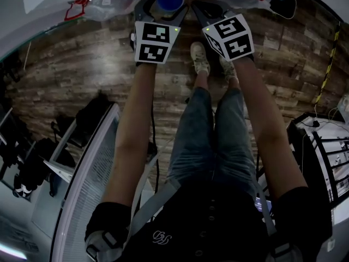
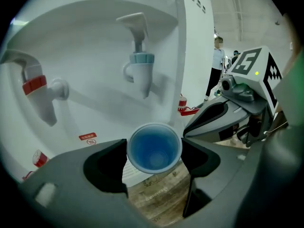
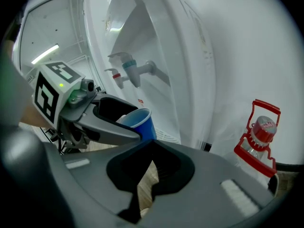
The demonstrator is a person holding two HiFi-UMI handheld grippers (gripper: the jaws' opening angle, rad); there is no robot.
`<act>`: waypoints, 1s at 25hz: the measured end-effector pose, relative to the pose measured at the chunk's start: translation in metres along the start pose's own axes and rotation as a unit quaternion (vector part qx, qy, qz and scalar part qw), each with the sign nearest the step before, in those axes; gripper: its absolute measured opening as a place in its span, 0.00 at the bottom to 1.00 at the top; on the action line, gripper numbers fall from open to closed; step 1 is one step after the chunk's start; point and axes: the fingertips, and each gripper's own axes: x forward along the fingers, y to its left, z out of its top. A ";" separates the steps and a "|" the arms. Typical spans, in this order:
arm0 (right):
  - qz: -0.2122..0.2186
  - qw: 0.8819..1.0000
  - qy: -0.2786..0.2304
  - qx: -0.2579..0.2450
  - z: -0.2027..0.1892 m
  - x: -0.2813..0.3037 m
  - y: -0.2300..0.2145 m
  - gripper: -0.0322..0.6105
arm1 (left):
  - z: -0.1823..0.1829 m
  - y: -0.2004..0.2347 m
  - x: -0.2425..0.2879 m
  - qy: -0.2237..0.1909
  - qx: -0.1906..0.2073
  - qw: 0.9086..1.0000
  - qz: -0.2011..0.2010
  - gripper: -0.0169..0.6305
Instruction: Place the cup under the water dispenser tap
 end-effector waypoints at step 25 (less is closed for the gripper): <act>0.020 0.999 0.015 0.048 -0.015 0.001 0.005 0.05 | -0.016 0.028 0.046 -0.007 -0.036 0.994 0.100 0.59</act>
